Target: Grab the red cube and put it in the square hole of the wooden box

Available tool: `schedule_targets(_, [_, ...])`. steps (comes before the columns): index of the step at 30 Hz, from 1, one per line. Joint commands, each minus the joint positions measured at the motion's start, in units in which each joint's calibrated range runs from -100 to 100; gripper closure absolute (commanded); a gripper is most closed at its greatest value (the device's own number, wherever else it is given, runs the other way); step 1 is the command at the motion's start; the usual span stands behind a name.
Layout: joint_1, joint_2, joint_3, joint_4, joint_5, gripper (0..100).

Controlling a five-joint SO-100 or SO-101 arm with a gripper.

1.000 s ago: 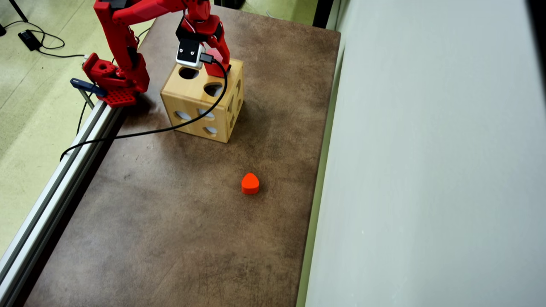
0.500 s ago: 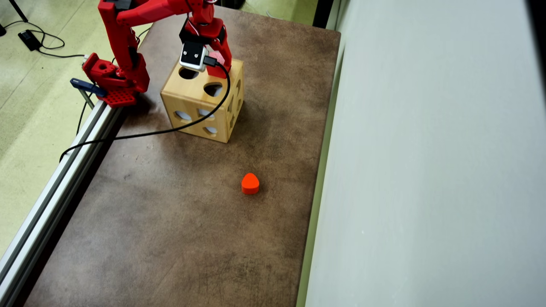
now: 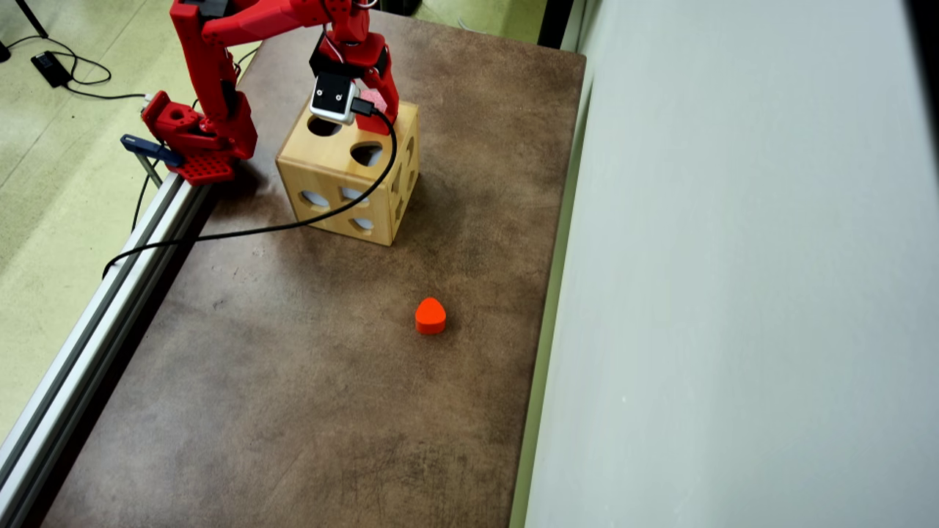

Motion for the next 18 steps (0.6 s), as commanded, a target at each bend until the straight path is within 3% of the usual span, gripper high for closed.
schedule_targets(1, [0.27,-1.39,-3.21,-0.31,0.49,94])
schedule_targets(8, [0.35,-1.48,-3.13,-0.23,0.1,74])
schedule_targets(18, [0.35,-4.2,-3.21,-0.15,0.29,73])
